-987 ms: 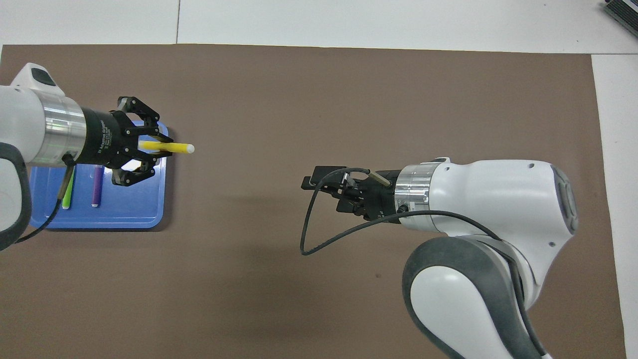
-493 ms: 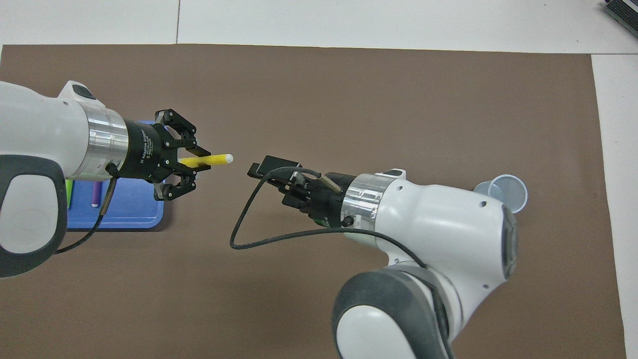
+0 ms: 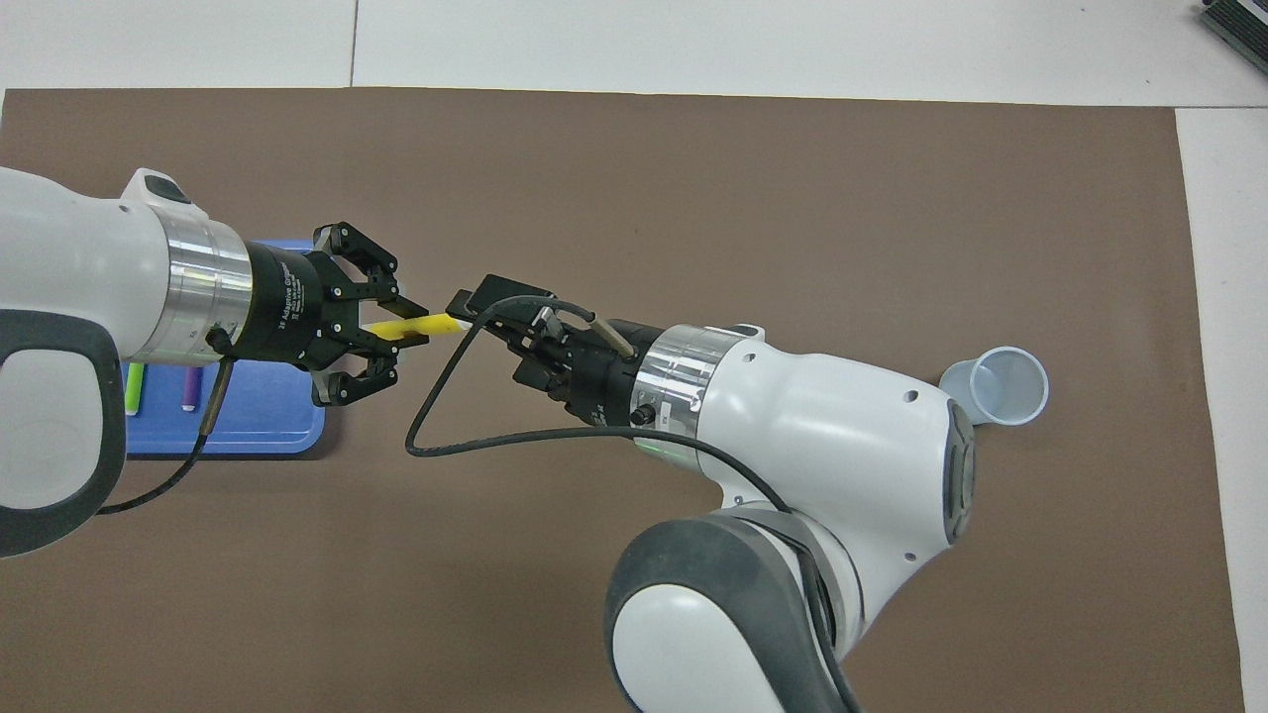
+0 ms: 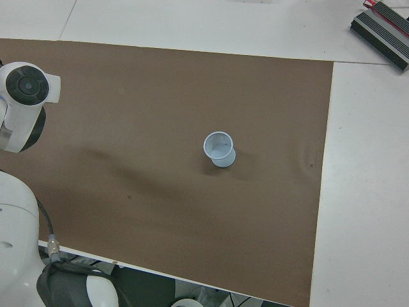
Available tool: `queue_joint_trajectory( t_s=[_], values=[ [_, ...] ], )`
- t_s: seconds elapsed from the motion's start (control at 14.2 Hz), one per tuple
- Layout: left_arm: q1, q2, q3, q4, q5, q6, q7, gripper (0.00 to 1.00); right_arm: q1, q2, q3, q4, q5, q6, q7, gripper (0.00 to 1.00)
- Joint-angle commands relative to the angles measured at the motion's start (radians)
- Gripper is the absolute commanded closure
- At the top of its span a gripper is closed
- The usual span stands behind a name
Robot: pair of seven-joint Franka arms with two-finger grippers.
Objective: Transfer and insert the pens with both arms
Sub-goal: 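Grasp the yellow pen's free end with the right gripper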
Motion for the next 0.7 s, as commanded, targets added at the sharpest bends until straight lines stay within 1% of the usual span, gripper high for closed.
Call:
queue_joint_trajectory(
  t_s=[0.0,0.21,0.35,0.56,0.63],
  values=[
    [-0.001,-0.037,0.007,-0.026,-0.018,-0.027,-0.011,1.0,-0.007,0.042,0.006,0.052,0.021,0.005,0.008,0.0],
    [0.001,-0.038,0.009,-0.028,-0.034,-0.033,-0.011,1.0,0.025,0.07,0.006,0.055,0.02,0.085,0.005,0.01],
    [0.002,-0.04,0.007,-0.026,-0.038,-0.035,-0.011,1.0,0.025,0.084,0.006,0.07,0.021,0.096,0.004,0.13],
    [0.001,-0.043,0.009,-0.031,-0.038,-0.035,-0.011,1.0,0.029,0.086,0.006,0.081,0.021,0.096,0.01,0.27],
    [0.001,-0.043,0.007,-0.031,-0.038,-0.035,-0.011,1.0,0.037,0.086,0.006,0.081,0.021,0.096,0.01,0.29]
  ],
)
